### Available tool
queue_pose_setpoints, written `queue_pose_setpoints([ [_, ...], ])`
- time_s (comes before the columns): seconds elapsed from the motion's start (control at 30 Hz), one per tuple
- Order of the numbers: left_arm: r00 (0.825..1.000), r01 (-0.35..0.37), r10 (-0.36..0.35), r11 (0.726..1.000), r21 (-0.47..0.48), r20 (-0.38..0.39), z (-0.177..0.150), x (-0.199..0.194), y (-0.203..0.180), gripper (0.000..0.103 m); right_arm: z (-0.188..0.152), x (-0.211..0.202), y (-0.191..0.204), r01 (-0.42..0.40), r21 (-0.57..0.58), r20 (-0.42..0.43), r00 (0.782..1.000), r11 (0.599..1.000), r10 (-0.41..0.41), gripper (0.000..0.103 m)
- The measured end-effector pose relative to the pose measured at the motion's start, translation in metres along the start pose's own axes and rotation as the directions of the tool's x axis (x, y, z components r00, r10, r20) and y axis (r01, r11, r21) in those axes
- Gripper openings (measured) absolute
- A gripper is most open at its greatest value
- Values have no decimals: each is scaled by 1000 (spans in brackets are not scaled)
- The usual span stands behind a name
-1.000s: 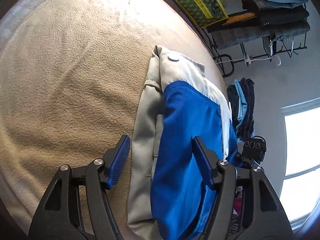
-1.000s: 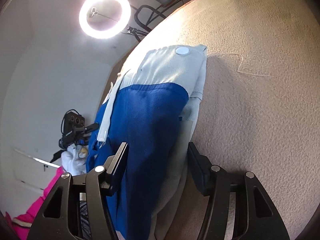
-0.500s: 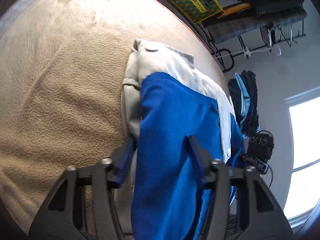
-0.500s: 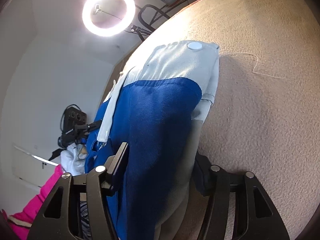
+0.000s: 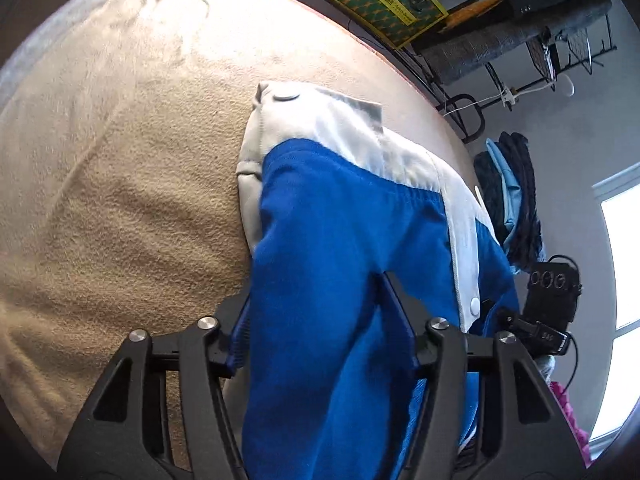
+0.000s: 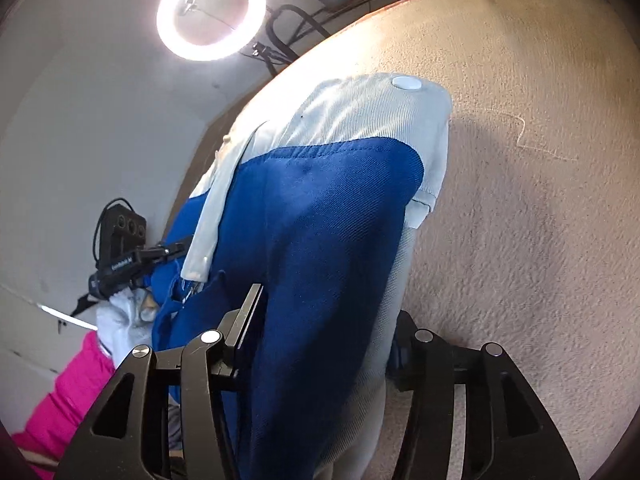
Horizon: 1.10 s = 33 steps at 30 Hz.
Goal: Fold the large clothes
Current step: 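Grasp the folded white-and-blue jacket edges with both tools, then lift the folded jacket with both tools and carry it onto the clothes stack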
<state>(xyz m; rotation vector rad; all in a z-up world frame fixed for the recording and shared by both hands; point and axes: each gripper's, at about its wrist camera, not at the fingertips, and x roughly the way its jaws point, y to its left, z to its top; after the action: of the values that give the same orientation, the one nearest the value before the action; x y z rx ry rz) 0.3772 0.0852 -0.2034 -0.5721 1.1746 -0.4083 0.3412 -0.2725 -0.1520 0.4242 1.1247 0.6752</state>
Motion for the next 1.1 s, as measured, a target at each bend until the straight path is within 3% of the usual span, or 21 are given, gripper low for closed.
queue_pose_setpoints([
  [0.13, 999, -45, 43, 997, 65, 33, -4, -10, -15, 37, 1, -4, 14, 59, -66, 16, 998, 996, -58, 34],
  [0.3, 990, -117, 100, 977, 180, 100, -17, -32, -47, 29, -4, -10, 43, 181, -194, 54, 983, 964, -174, 29],
  [0.53, 985, -135, 102, 960, 247, 141, -41, -62, -72, 26, -19, -24, 78, 285, -310, 108, 959, 907, -264, 26],
  [0.9, 984, -76, 22, 949, 306, 178, -81, -93, -122, 26, -51, -77, 113, 389, -382, 203, 920, 839, -334, 25],
  [1.1, 984, -7, -58, 933, 361, 169, -93, -83, -183, 26, -58, -131, 109, 443, -359, 257, 893, 822, -369, 25],
])
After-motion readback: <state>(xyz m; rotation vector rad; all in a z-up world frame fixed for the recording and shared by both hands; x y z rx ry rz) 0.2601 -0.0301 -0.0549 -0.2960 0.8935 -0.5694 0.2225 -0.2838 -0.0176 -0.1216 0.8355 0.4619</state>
